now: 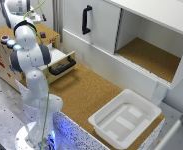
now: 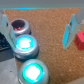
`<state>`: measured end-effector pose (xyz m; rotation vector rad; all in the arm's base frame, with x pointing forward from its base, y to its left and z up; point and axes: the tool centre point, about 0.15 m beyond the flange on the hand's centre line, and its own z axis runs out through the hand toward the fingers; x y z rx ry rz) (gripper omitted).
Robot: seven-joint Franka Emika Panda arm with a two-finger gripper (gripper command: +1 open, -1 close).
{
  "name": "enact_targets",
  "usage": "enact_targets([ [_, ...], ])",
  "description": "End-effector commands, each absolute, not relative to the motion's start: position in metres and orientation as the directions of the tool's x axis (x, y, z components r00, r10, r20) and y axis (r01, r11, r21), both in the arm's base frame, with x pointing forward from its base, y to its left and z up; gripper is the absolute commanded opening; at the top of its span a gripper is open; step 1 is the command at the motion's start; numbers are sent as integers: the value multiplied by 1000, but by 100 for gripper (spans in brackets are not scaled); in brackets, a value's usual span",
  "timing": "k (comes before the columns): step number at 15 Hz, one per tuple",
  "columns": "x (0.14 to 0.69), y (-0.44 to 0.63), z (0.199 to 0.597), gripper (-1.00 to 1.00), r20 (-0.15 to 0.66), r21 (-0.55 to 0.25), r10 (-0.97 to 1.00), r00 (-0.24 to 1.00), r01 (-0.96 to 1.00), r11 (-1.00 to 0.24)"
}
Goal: Turn on the red light
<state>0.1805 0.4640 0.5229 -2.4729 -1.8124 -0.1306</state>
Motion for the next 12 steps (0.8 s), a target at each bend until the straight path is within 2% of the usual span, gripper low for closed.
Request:
enact_targets([
  [1, 148, 504, 513, 100, 161, 25, 937, 311, 948, -319],
  [3, 139, 527, 515, 100, 126, 5, 940, 317, 947, -320],
  [6, 133, 557, 517, 100, 65, 27, 946, 318, 947, -320],
  [12, 134, 594, 529, 100, 35, 54, 955, 295, 954, -296],
])
